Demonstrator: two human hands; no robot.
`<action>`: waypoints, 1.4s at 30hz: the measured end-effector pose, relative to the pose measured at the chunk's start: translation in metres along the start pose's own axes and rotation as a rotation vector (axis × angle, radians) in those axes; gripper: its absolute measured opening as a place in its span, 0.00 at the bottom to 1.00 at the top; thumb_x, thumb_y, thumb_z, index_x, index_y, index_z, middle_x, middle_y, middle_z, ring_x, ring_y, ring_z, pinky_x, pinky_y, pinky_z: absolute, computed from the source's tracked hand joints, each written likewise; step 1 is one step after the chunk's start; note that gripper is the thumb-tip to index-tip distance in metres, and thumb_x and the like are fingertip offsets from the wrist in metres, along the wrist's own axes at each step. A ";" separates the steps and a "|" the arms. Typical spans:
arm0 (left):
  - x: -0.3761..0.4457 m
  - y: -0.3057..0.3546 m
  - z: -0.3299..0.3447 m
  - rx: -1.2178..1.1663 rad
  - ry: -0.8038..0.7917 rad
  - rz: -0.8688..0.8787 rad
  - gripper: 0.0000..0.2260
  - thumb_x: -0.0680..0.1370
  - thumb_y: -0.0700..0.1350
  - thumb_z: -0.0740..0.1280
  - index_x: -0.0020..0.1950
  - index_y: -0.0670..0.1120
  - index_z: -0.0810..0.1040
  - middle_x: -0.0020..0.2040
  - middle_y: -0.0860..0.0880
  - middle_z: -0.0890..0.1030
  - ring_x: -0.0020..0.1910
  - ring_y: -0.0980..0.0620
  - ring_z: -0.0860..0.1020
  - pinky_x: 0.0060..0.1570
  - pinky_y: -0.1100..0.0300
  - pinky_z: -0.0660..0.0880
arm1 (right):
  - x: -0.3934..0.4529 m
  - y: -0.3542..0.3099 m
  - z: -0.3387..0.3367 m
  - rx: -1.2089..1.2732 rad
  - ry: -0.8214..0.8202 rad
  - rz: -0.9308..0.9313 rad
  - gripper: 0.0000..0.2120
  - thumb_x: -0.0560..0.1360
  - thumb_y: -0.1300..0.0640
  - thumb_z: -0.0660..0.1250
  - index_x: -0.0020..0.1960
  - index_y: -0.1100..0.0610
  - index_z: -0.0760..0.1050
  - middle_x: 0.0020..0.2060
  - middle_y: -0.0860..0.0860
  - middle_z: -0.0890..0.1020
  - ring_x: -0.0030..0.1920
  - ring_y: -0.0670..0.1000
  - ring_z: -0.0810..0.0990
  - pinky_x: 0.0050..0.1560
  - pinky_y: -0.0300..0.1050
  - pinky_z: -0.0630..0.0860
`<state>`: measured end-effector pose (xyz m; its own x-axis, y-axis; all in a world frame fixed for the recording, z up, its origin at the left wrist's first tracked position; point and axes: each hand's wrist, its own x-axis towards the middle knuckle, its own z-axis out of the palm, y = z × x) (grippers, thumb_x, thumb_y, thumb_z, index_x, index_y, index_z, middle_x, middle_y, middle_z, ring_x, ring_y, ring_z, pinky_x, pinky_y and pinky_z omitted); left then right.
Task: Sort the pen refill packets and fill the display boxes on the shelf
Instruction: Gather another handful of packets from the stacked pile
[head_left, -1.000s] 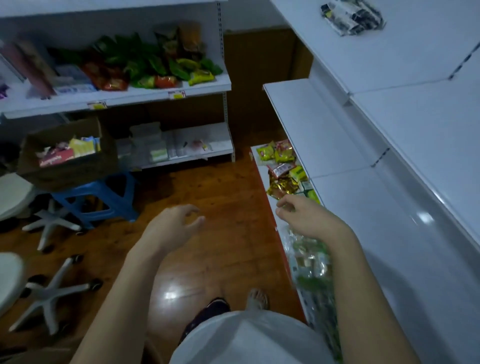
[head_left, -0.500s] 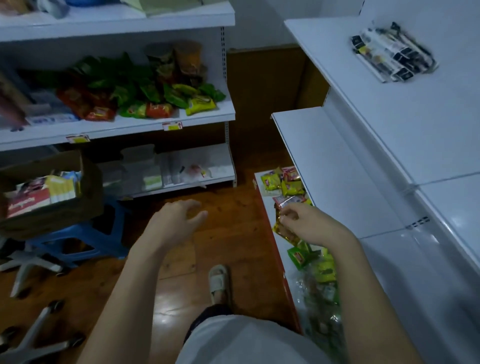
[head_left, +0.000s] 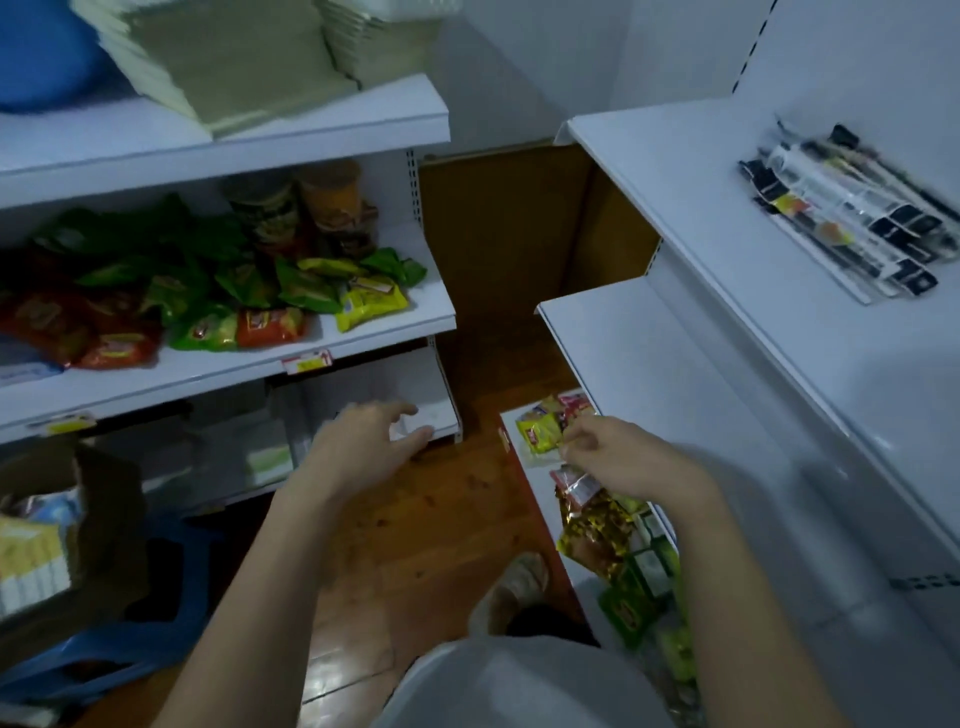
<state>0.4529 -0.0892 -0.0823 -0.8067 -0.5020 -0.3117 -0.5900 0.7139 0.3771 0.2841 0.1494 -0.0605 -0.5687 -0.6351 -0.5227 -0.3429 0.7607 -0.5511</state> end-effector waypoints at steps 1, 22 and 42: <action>0.020 0.001 -0.005 0.013 0.002 0.008 0.26 0.77 0.69 0.58 0.70 0.56 0.73 0.65 0.52 0.78 0.65 0.48 0.74 0.60 0.45 0.74 | 0.016 -0.003 -0.009 0.003 0.008 0.000 0.14 0.81 0.50 0.61 0.65 0.52 0.73 0.56 0.52 0.79 0.54 0.52 0.79 0.60 0.53 0.76; 0.315 0.273 -0.131 -0.179 0.183 1.040 0.10 0.81 0.53 0.64 0.59 0.53 0.81 0.53 0.60 0.80 0.56 0.58 0.74 0.54 0.64 0.69 | 0.094 0.005 -0.239 0.236 0.965 0.013 0.04 0.80 0.55 0.65 0.49 0.48 0.78 0.40 0.41 0.79 0.38 0.45 0.76 0.40 0.34 0.70; 0.343 0.384 -0.038 -0.118 0.417 1.956 0.12 0.77 0.52 0.68 0.55 0.48 0.83 0.50 0.50 0.83 0.50 0.45 0.81 0.52 0.51 0.71 | 0.076 0.025 -0.219 0.149 1.322 0.345 0.03 0.77 0.58 0.68 0.47 0.52 0.80 0.41 0.41 0.80 0.43 0.42 0.76 0.47 0.35 0.72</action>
<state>-0.0517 -0.0053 -0.0114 -0.1876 0.6962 0.6929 0.9480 0.3130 -0.0578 0.0683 0.1496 0.0284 -0.9183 0.2449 0.3110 -0.0055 0.7776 -0.6287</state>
